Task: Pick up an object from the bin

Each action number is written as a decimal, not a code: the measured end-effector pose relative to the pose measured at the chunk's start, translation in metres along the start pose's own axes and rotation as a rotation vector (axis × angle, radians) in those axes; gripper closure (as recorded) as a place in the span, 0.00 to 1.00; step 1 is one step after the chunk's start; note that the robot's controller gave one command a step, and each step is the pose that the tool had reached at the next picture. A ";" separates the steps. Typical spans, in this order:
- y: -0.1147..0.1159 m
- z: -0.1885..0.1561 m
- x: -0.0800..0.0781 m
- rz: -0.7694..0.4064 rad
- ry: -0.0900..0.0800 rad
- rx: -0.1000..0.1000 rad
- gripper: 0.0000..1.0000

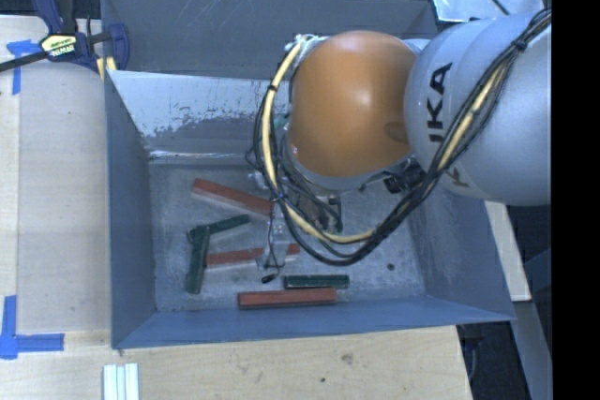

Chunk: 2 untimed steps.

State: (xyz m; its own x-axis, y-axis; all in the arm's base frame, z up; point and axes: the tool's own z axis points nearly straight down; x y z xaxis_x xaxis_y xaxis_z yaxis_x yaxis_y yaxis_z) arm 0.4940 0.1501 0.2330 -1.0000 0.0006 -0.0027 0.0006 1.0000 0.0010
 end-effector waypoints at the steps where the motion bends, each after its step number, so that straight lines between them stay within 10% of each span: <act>1: -0.023 0.076 -0.085 -0.190 -0.001 0.002 0.00; 2: -0.020 0.084 -0.067 -0.282 0.002 0.000 0.00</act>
Offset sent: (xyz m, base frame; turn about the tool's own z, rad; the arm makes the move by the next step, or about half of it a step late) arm 0.0836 -0.0206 -0.0730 -0.1914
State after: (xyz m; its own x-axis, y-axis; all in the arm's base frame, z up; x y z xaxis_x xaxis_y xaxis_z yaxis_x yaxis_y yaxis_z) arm 0.5614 0.1301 0.1494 -0.9606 -0.2779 -0.0004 -0.2779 0.9606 0.0001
